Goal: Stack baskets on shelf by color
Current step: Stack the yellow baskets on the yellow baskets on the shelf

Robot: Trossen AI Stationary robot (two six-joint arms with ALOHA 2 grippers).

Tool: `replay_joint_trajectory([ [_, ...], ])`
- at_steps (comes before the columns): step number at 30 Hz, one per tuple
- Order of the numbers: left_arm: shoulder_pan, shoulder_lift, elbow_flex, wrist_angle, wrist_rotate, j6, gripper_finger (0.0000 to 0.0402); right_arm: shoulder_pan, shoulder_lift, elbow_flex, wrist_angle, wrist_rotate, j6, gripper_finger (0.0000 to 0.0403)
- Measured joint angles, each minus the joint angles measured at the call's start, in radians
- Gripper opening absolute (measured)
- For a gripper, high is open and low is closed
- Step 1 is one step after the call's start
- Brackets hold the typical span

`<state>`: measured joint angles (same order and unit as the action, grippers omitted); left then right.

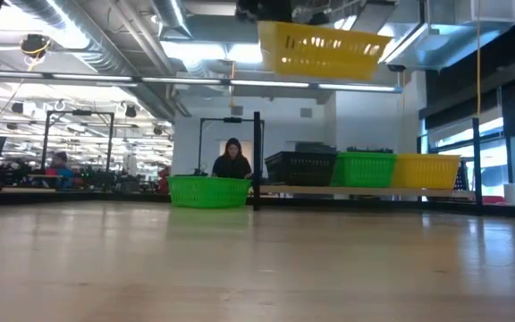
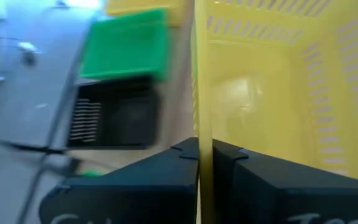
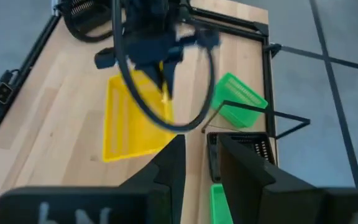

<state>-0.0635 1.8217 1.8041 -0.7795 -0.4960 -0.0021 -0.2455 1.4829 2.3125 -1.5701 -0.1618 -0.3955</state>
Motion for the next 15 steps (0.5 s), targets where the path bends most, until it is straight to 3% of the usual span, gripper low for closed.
replay_joint_trajectory([
  [2, 0.0, 0.0, 0.031, -0.026, -0.066, 0.014, 0.0, 0.004, 0.0, -0.024, 0.0, 0.032, 0.0, 0.0091],
  [7, 0.001, 0.0, 0.106, -0.071, -0.206, 0.018, 0.0, 0.016, 0.0, -0.119, 0.005, 0.228, 0.007, 0.0091],
  [15, 0.001, 0.0, 0.174, -0.074, -0.292, 0.084, 0.0, 0.016, 0.002, -0.321, 0.124, 0.248, 0.123, 0.0091],
])
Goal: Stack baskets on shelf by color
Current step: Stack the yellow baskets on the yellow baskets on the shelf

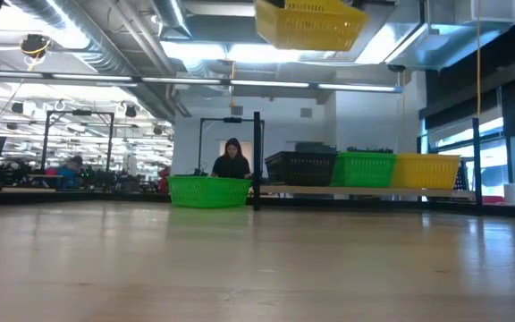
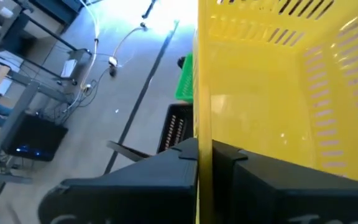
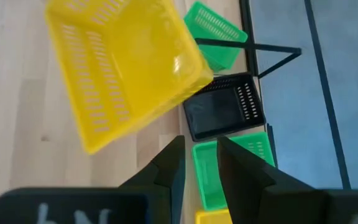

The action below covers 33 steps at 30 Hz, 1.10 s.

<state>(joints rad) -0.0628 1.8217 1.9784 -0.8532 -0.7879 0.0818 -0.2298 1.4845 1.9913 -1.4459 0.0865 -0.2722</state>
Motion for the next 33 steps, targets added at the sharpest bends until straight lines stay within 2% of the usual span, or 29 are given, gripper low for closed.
replay_joint_trajectory([
  [9, 0.009, 0.0, 0.004, 0.001, -0.002, -0.001, 0.0, 0.0, -0.002, -0.099, 0.187, 0.006, 0.01, 0.0091],
  [14, 0.011, 0.0, 0.004, -0.004, -0.001, -0.001, 0.0, 0.0, -0.002, -0.101, 0.195, 0.012, 0.006, 0.0091],
  [19, 0.012, 0.0, 0.004, -0.057, 0.02, -0.027, 0.0, 0.0, -0.005, -0.094, 0.2, 0.096, 0.006, 0.0091],
  [28, 0.016, 0.0, 0.004, -0.075, 0.016, -0.028, 0.0, 0.0, -0.005, -0.094, 0.201, 0.096, 0.002, 0.0091],
  [33, 0.028, 0.0, 0.004, -0.079, 0.015, -0.028, 0.0, 0.001, -0.005, -0.094, 0.221, -0.017, -0.017, 0.0091],
])
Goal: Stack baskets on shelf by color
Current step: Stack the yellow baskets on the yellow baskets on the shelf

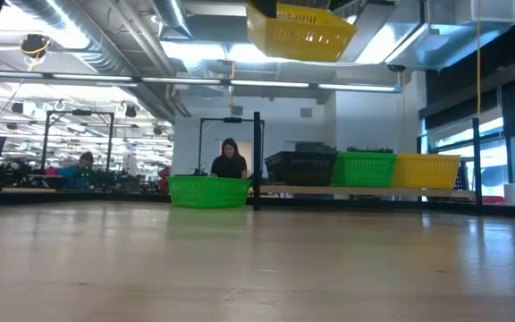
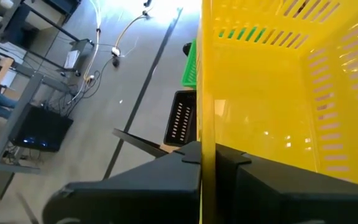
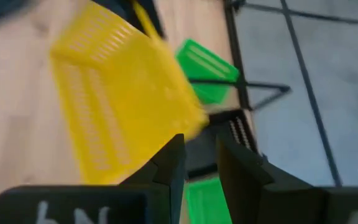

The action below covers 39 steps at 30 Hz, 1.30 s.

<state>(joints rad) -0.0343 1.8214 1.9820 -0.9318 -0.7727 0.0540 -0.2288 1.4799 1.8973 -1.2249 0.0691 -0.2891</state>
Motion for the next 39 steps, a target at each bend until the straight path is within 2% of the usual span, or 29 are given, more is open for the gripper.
replay_joint_trajectory([
  [10, 0.01, 0.0, 0.0, 0.006, 0.009, 0.001, 0.0, 0.04, 0.023, 0.0, 0.067, -0.014, 0.01, 0.0091],
  [17, 0.01, 0.0, -0.001, 0.004, 0.016, 0.002, 0.0, 0.066, 0.081, 0.0, 0.071, 0.114, -0.025, 0.0091],
  [33, -0.014, 0.001, -0.002, 0.005, 0.017, 0.0, 0.0, 0.075, 0.187, 0.001, 0.076, 0.121, -0.043, 0.009],
  [36, -0.015, 0.001, -0.002, 0.005, 0.017, 0.0, 0.0, 0.075, 0.188, 0.001, 0.079, 0.121, -0.044, 0.0071],
  [39, -0.014, 0.001, -0.002, 0.007, 0.019, -0.001, 0.0, 0.075, 0.188, 0.001, 0.081, 0.123, -0.045, 0.0032],
])
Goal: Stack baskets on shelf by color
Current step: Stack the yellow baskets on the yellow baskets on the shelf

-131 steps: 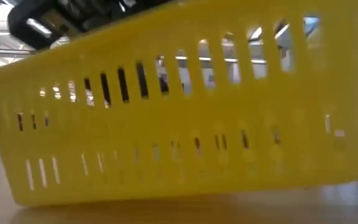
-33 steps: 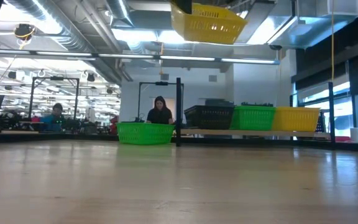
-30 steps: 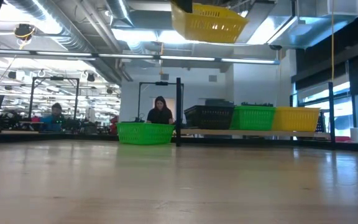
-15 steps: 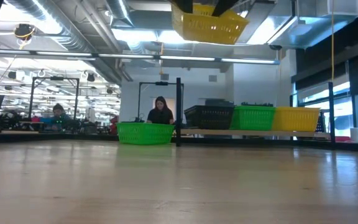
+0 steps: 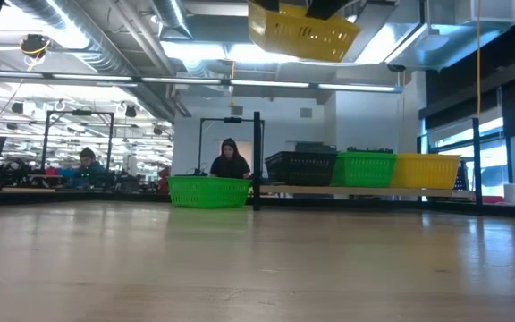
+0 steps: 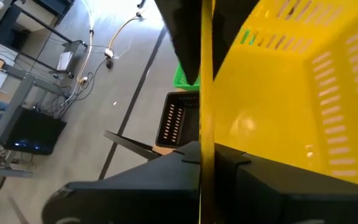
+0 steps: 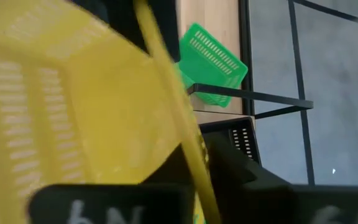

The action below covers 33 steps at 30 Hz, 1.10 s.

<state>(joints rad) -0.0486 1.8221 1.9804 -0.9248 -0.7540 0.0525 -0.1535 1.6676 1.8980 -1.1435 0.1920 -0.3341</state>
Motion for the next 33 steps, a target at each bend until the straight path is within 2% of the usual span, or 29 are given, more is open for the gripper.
replay_joint_trajectory([
  [3, 0.0, 0.0, 0.0, 0.003, -0.002, -0.002, 0.0, 0.0, 0.001, -0.001, -0.007, 0.004, -0.011, 0.0009],
  [10, 0.0, 0.0, 0.0, 0.003, 0.005, -0.006, 0.0, 0.0, 0.002, -0.001, -0.008, 0.003, -0.01, 0.0004],
  [15, 0.004, 0.0, 0.0, 0.001, 0.01, -0.087, 0.0, 0.0, 0.002, -0.001, -0.008, -0.001, -0.01, 0.0004],
  [33, 0.024, -0.001, 0.001, 0.001, 0.043, -0.077, 0.0, -0.001, 0.002, -0.001, -0.008, 0.002, -0.007, 0.0002],
])
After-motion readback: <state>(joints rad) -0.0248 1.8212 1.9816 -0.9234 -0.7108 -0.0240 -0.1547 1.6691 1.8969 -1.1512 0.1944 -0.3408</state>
